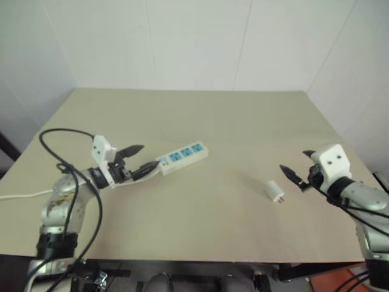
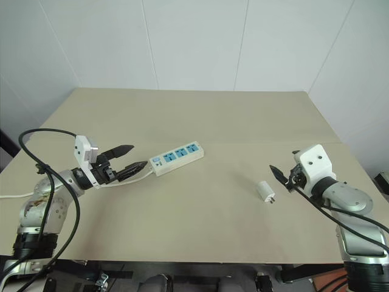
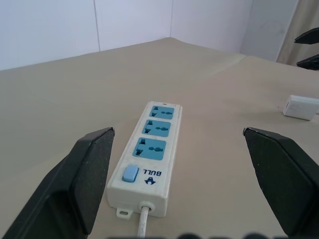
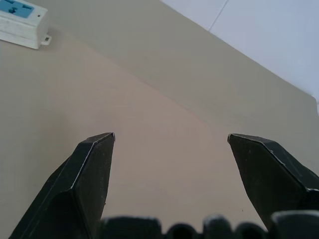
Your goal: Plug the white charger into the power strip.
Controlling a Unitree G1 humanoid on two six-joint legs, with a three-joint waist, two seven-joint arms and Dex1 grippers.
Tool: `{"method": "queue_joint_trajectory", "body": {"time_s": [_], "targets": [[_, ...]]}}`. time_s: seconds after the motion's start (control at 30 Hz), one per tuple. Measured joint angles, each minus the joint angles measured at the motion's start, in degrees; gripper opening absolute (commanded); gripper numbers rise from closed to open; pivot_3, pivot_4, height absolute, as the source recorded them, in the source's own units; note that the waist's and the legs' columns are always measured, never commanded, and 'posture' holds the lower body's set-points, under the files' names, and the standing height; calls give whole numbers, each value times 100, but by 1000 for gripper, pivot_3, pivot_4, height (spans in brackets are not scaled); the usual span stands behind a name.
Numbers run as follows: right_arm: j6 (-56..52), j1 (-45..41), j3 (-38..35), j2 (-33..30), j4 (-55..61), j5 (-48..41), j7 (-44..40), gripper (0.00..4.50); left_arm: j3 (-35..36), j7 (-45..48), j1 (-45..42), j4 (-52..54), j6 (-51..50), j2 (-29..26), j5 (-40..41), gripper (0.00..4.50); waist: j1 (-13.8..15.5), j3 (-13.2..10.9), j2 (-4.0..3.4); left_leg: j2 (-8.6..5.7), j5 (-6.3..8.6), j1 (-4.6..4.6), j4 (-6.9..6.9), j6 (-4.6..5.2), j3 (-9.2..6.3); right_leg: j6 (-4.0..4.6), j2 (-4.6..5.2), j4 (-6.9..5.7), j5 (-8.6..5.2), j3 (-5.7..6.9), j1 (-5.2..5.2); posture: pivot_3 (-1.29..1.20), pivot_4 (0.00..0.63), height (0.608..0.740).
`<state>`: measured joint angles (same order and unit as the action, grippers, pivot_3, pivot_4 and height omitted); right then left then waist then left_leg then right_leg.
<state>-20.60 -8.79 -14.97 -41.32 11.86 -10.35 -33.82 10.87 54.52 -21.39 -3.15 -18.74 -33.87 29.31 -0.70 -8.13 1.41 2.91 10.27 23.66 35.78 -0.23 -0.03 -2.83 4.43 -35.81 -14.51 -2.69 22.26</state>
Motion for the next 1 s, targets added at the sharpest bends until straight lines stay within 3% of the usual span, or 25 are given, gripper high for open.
{"method": "queue_joint_trajectory", "body": {"time_s": [0.27,0.43,0.5,0.57,0.63,0.73,0.93,1.0], "targets": [[-523,-77,286,-720,700,-39,-586,4282,-16,398,-155,-192,-505,-428,71,4500,-7,-1,-1,1,0,-1,-2,0,-1,0,-1,-3,-1,0,4,0,150,740],[-1297,-331,202,-1333,1896,-297,-755,4282,-61,871,-1028,-1023,-1021,-797,206,4500,11,-2,1,1,0,4,-1,0,-2,-23,-1,0,-17,5,5,0,150,740],[-1810,-755,152,-1535,2360,-572,-772,4282,-202,1136,-1452,-1499,-1080,-1017,98,4500,4,-5,0,0,0,10,0,0,-1,-20,0,0,-15,4,11,0,150,740],[-2363,-1707,166,-1709,2702,-967,-757,4282,-440,1456,-1941,-2040,-1124,-1205,-113,4500,-14,-11,-5,0,0,10,-1,0,-1,-16,0,0,-14,3,16,0,150,740],[-2885,-3015,295,-1705,2935,-1378,-654,4282,-735,1797,-2477,-2594,-1095,-1293,-365,4500,-30,-13,-5,3,0,11,-8,0,-2,-4,-2,-6,-17,3,25,0,150,740],[-3606,-4325,546,-1423,3097,-1824,-382,4282,-1009,2204,-3040,-3291,-925,-1382,-736,4500,-26,-11,4,5,2,13,-24,1,-4,21,-4,-10,-20,8,34,0,150,740],[-4508,-4584,695,-1015,3300,-2250,151,4282,-1221,2622,-3454,-4046,-586,-1322,-1154,4500,24,-11,5,2,2,81,-24,4,-4,19,-1,-32,-20,10,97,0,150,740],[-4721,-4399,400,-709,3360,-2345,386,4282,-1205,2623,-3450,-4048,-541,-1235,-1151,4500,26,-6,14,5,3,87,-25,5,-8,18,-3,-33,-20,16,97,0,150,740]]}}
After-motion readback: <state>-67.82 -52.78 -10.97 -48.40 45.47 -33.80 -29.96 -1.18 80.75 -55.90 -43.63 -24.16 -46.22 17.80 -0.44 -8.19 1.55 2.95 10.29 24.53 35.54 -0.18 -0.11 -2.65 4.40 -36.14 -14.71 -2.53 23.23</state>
